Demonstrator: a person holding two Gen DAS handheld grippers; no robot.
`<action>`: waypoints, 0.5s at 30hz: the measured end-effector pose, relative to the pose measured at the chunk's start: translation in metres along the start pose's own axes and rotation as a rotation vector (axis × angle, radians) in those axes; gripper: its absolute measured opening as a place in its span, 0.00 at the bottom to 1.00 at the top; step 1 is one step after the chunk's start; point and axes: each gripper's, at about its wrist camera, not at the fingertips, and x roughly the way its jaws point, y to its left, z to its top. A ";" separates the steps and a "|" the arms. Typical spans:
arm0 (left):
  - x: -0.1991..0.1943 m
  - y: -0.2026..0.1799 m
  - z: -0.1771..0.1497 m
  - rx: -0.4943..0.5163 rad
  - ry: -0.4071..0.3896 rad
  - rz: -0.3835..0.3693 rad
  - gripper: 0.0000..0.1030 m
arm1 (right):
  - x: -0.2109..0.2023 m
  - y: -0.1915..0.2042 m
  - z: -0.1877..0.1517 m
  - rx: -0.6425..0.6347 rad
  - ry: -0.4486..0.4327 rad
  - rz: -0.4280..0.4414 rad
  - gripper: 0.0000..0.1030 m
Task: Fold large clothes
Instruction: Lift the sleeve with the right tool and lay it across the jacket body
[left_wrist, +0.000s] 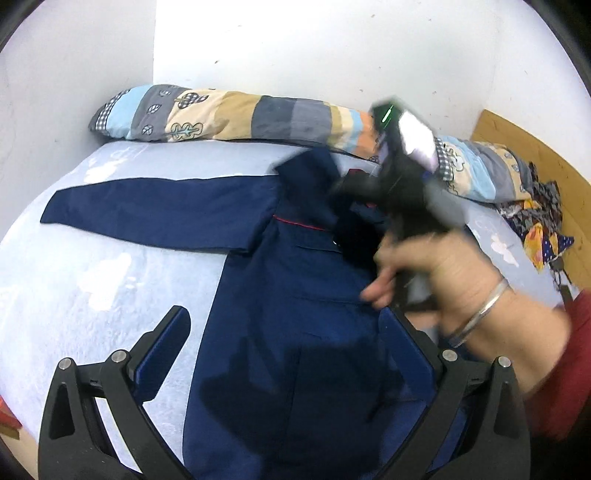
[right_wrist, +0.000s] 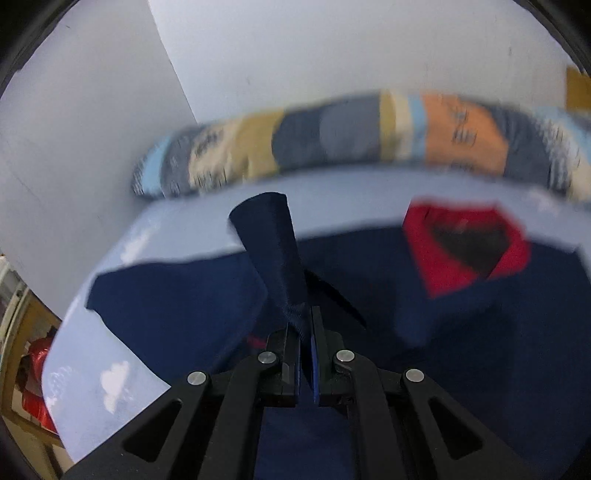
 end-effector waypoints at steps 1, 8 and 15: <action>0.000 0.002 0.000 -0.010 0.003 -0.011 0.99 | 0.010 0.002 -0.006 -0.006 0.024 -0.012 0.04; -0.004 0.007 0.002 -0.034 -0.002 -0.022 0.99 | 0.023 0.008 -0.033 -0.034 0.198 0.113 0.21; -0.002 0.020 0.004 -0.115 0.020 -0.027 0.99 | -0.012 -0.003 -0.020 0.005 0.079 0.126 0.57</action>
